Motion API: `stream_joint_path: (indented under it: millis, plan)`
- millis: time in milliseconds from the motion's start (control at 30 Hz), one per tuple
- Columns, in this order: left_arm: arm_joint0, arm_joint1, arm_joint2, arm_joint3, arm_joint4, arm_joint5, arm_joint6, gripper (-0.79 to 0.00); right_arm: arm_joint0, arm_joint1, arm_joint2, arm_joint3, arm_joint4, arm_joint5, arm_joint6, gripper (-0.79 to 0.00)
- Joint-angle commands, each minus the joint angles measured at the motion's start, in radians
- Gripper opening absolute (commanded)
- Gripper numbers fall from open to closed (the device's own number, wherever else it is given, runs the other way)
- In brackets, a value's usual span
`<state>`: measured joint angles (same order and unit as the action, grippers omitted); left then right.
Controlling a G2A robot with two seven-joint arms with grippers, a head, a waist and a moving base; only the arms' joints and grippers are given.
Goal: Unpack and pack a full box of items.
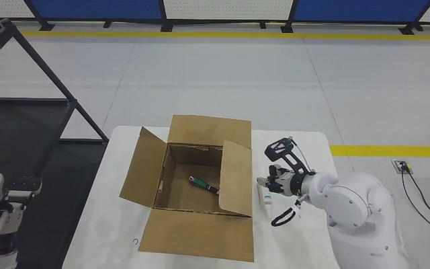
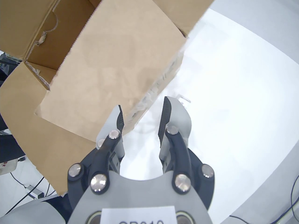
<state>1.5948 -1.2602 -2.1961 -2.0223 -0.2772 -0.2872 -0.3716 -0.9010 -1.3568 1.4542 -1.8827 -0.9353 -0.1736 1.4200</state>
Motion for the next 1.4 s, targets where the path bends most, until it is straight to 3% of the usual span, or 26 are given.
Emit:
stream_joint_path:
  millis: [0,167,200,500,1233,1300,1367]
  plan:
    - [0.000,0.000,0.000,0.000,0.000,0.000,0.000,0.000,0.000,0.005,0.013,0.026,-0.010,0.012,0.011,-0.413]
    - [0.000,0.000,0.000,0.000,0.000,0.000,0.000,0.000,0.047,0.014,0.004,0.175,-0.042,0.043,0.043,-0.394]
    - [0.000,0.000,0.000,0.000,0.000,0.000,0.000,0.000,0.059,0.015,-0.001,0.205,-0.055,0.054,0.039,-0.326]
    - [0.000,0.000,0.000,0.000,0.000,0.000,0.000,0.000,0.132,0.020,-0.056,0.443,-0.040,0.038,0.012,-0.246]
    - [0.000,0.000,0.000,0.000,0.000,0.000,0.000,0.000,0.261,0.003,-0.255,0.734,-0.039,0.045,-0.070,-0.277]
    - [0.000,0.000,0.000,0.000,0.000,0.000,0.000,0.000,0.271,0.001,-0.267,0.749,-0.040,0.054,-0.075,-0.286]
    - [0.000,0.000,0.000,0.000,0.000,0.000,0.000,0.000,0.285,-0.001,-0.275,0.773,-0.041,0.084,-0.065,-0.351]
